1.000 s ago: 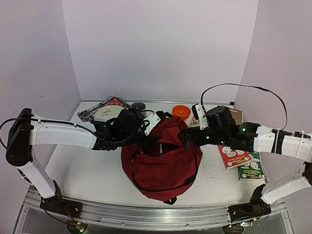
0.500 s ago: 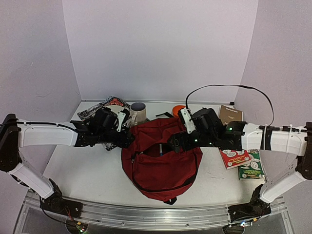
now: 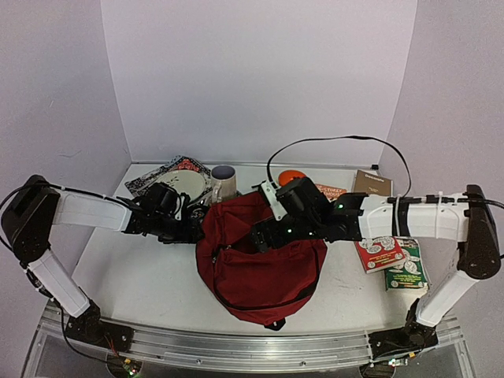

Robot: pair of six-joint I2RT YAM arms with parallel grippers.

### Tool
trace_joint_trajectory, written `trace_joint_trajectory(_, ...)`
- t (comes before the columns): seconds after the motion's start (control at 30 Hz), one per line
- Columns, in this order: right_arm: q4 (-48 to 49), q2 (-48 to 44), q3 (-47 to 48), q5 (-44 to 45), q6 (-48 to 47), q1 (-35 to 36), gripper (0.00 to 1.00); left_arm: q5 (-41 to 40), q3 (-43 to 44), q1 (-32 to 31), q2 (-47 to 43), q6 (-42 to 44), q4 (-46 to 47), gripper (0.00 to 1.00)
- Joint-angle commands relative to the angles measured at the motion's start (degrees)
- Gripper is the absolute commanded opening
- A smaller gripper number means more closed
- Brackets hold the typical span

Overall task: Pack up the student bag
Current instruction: Hold the student bag at the center of the board.

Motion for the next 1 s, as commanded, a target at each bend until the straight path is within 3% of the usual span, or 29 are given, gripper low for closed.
trace_joint_trajectory(0.0, -2.6, 2.8, 5.3, 3.0, -2.1, 2.3, 0.98, 7.0, 1.4, 0.2, 4.0, -2.8, 3.3, 0.7)
trace_joint_trajectory(0.2, -4.8, 6.7, 9.9, 4.2, -3.6, 4.4, 0.98, 12.2, 0.3, 0.2, 6.7, -4.5, 6.0, 0.56)
trace_joint_trajectory(0.43, -10.2, 11.3, 15.8, 5.6, -4.4, 5.6, 0.97, 18.1, -2.9, -0.3, 5.3, -6.5, 11.0, 0.17)
trace_joint_trajectory(0.57, -13.0, 14.2, 19.1, 5.5, -4.3, 5.9, 0.95, 19.4, -4.8, -1.1, 3.5, -7.4, 12.6, 0.02)
trace_joint_trajectory(0.97, -27.6, 24.9, 32.3, 7.3, -7.1, 7.1, 0.68, 19.3, -7.6, -5.7, -2.2, -10.5, 14.2, 0.0)
